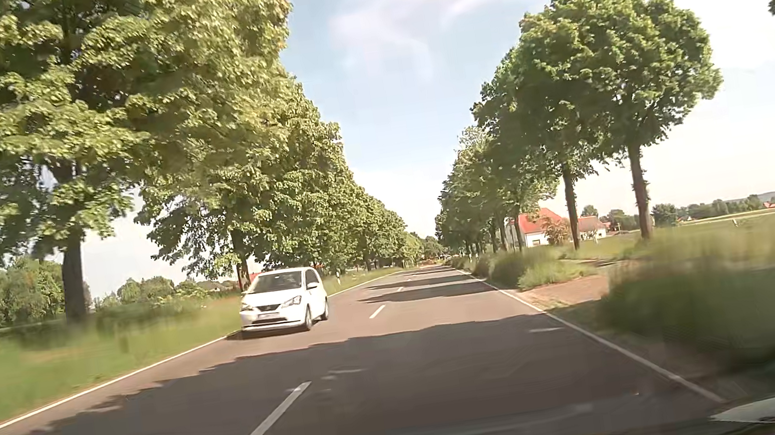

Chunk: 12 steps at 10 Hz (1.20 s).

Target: Follow the waypoints while adhering to traffic rules and regulations

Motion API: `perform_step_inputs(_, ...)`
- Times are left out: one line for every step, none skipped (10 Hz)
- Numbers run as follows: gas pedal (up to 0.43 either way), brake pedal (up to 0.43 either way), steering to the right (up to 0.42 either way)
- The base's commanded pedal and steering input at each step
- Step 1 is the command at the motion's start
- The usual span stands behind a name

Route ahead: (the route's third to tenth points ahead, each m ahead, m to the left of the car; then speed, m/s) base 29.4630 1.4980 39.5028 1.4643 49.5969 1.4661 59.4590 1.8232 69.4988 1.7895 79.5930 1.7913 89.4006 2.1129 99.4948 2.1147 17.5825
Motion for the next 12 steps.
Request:
perform_step_inputs(0.169, 0.0, -0.002)
perform_step_inputs(0.169, 0.0, -0.001)
perform_step_inputs(0.157, 0.0, -0.001)
perform_step_inputs(0.157, 0.0, 0.0)
perform_step_inputs(0.157, 0.0, 0.0)
perform_step_inputs(0.15, 0.0, 0.0)
perform_step_inputs(0.15, 0.0, -0.001)
perform_step_inputs(0.15, 0.0, 0.0)
perform_step_inputs(0.15, 0.0, -0.001)
perform_step_inputs(0.15, 0.0, -0.001)
perform_step_inputs(0.15, 0.0, -0.001)
perform_step_inputs(0.15, 0.0, -0.001)
